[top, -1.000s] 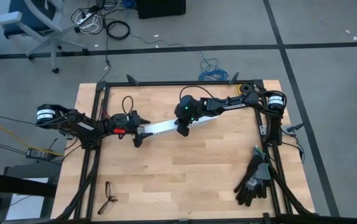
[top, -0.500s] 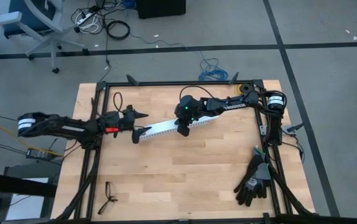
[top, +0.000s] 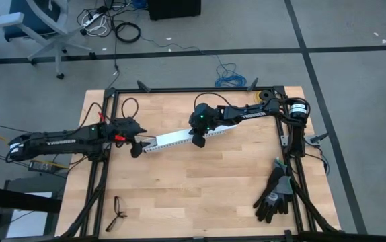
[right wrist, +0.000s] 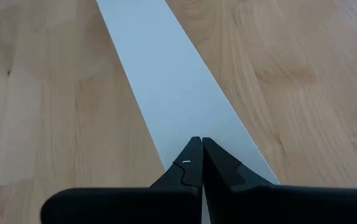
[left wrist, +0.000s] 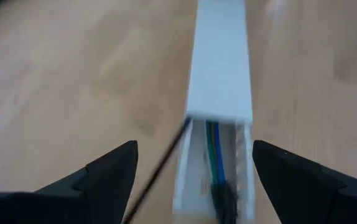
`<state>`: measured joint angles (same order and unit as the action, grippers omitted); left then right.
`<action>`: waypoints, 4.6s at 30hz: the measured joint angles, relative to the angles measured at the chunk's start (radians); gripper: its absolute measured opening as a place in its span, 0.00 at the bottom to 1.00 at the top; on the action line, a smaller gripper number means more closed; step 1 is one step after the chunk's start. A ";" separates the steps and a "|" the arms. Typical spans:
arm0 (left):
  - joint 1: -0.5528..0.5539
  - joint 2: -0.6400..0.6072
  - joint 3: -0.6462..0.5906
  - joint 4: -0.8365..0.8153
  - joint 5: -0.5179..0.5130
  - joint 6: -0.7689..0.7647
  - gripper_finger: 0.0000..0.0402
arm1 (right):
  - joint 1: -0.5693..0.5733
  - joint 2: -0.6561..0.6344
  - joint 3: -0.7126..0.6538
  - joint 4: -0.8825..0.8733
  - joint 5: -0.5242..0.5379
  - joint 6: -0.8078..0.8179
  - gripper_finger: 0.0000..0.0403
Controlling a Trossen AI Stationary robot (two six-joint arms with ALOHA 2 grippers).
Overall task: Ziptie cables
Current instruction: Close the white cable duct with the white cable duct cover
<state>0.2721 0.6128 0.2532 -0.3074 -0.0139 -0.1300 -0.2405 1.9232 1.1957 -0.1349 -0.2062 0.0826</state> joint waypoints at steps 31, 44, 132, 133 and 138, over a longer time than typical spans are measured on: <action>-0.019 0.084 0.085 -0.394 0.036 -0.454 0.82 | 0.010 -0.011 -0.003 0.086 -0.020 -0.065 0.00; -0.019 0.449 0.089 -0.079 0.105 -0.374 0.74 | 0.030 -0.123 -0.003 0.036 -0.025 -0.114 0.00; -0.017 0.796 0.319 0.444 0.000 0.196 0.97 | 0.091 -0.349 -0.264 -0.073 0.290 -0.008 0.00; -0.017 0.804 0.319 0.457 0.000 0.189 0.97 | 0.091 -0.349 -0.264 -0.071 0.290 -0.011 0.00; -0.017 0.864 0.320 0.525 0.015 0.214 0.97 | 0.091 -0.349 -0.264 -0.041 0.290 -0.025 0.00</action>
<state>0.2550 1.4764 0.5732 0.2180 0.0010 0.0839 -0.1497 1.5738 0.9314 -0.1756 0.0837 0.0577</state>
